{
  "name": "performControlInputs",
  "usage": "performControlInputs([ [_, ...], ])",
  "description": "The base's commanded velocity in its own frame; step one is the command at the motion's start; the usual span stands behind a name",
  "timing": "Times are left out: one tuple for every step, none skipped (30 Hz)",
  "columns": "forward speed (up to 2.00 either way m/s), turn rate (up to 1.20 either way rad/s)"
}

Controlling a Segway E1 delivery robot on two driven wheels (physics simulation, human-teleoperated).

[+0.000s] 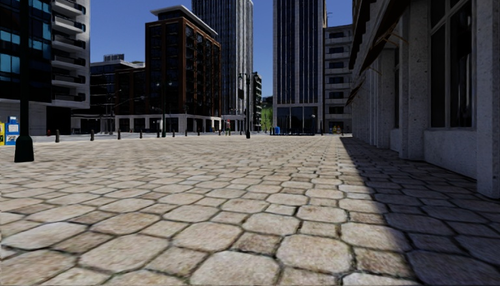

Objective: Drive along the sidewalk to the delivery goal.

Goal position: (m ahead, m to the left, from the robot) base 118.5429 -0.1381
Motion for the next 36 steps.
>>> performControlInputs([
  [2.00,0.00],
  [2.00,0.00],
  [2.00,0.00],
  [2.00,0.00],
  [2.00,0.00],
  [2.00,0.00],
  [2.00,0.00],
  [2.00,0.00],
  [2.00,0.00],
  [2.00,0.00],
  [2.00,0.00],
  [2.00,0.00],
  [2.00,0.00],
  [2.00,0.00],
  [2.00,0.00],
  [2.00,0.00],
  [2.00,0.00],
  [2.00,0.00],
  [2.00,0.00],
  [2.00,0.00],
  [2.00,0.00],
  [2.00,0.00],
  [2.00,0.00],
  [2.00,0.00],
  [2.00,0.00],
  [2.00,0.00],
  [2.00,0.00],
  [2.00,0.00],
  [2.00,0.00],
  [2.00,0.00],
  [2.00,0.00],
  [2.00,0.00],
  [2.00,0.00],
  [2.00,0.00],
  [2.00,0.00],
  [2.00,0.00],
])
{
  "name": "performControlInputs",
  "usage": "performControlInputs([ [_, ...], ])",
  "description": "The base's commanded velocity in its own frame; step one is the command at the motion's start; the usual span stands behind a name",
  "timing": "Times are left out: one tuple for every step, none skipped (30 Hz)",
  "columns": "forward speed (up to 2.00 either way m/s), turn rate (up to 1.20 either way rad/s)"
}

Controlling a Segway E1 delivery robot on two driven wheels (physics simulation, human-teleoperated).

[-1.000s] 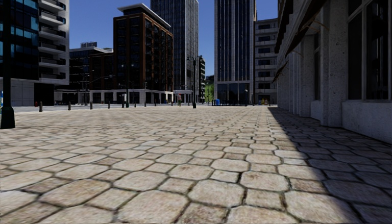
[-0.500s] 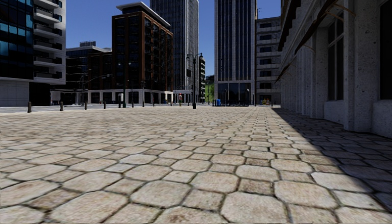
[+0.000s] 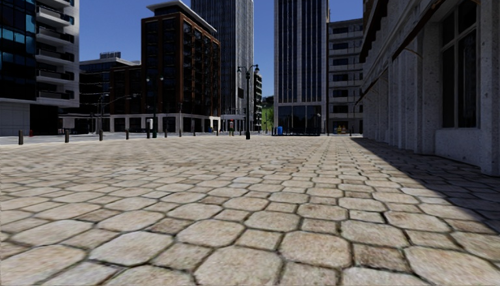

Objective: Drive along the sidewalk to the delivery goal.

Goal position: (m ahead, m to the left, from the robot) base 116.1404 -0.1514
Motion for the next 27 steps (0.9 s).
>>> performControlInputs([
  [2.00,0.00],
  [2.00,0.00],
  [2.00,0.00],
  [2.00,0.00],
  [2.00,0.00],
  [2.00,0.00],
  [2.00,0.00],
  [2.00,0.00],
  [2.00,0.00],
  [2.00,0.00],
  [2.00,0.00],
  [2.00,0.00],
  [2.00,0.00],
  [2.00,0.00],
  [2.00,0.00],
  [2.00,0.00],
  [2.00,0.00],
  [2.00,0.00],
  [2.00,0.00],
  [2.00,0.00],
  [2.00,0.00],
  [2.00,0.00],
  [2.00,0.00],
  [2.00,0.00],
  [2.00,0.00],
  [2.00,0.00],
  [2.00,0.00],
])
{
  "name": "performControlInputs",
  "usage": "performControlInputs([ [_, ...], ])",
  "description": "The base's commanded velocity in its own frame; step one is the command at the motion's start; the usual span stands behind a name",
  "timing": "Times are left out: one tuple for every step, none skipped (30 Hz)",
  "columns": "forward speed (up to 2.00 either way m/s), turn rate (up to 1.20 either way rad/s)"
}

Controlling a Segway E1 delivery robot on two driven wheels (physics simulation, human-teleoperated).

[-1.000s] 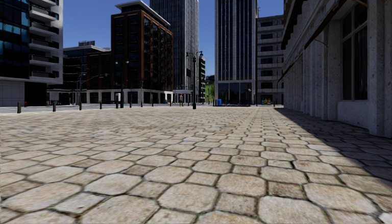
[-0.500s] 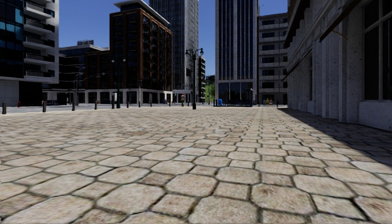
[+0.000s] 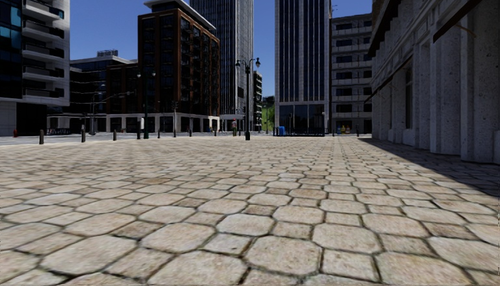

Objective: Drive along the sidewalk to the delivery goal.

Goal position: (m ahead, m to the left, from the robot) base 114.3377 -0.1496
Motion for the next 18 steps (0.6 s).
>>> performControlInputs([
  [2.00,0.00],
  [2.00,0.00],
  [2.00,0.00],
  [2.00,0.00],
  [2.00,0.00],
  [2.00,0.00],
  [2.00,0.00],
  [2.00,0.00],
  [2.00,0.00],
  [2.00,0.00],
  [2.00,0.00],
  [2.00,0.00],
  [2.00,0.00],
  [2.00,0.00],
  [2.00,0.00],
  [2.00,0.00],
  [2.00,0.00],
  [2.00,0.00],
])
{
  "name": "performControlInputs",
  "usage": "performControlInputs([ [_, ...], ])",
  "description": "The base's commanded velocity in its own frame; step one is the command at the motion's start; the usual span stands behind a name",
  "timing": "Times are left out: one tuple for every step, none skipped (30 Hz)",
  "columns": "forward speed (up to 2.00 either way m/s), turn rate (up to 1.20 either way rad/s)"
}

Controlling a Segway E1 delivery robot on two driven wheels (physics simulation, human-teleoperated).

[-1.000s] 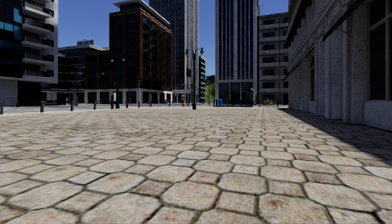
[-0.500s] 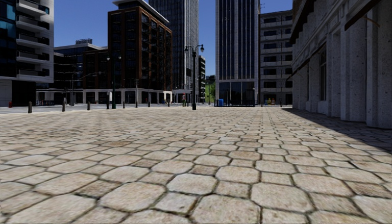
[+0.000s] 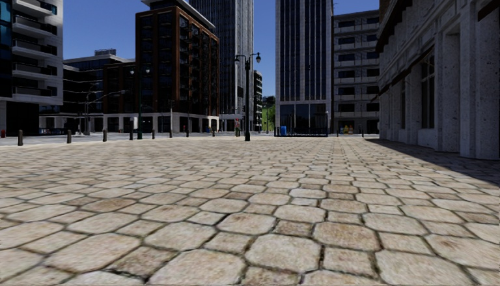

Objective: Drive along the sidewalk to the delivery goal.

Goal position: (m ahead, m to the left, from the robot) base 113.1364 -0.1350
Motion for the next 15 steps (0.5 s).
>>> performControlInputs([
  [2.00,0.00],
  [2.00,0.00],
  [2.00,0.00],
  [2.00,0.00],
  [2.00,0.00],
  [2.00,0.00],
  [2.00,0.00],
  [2.00,0.00],
  [2.00,0.00],
  [2.00,0.00],
  [2.00,0.00],
  [2.00,0.00],
  [2.00,0.00],
  [2.00,0.00],
  [2.00,0.00],
])
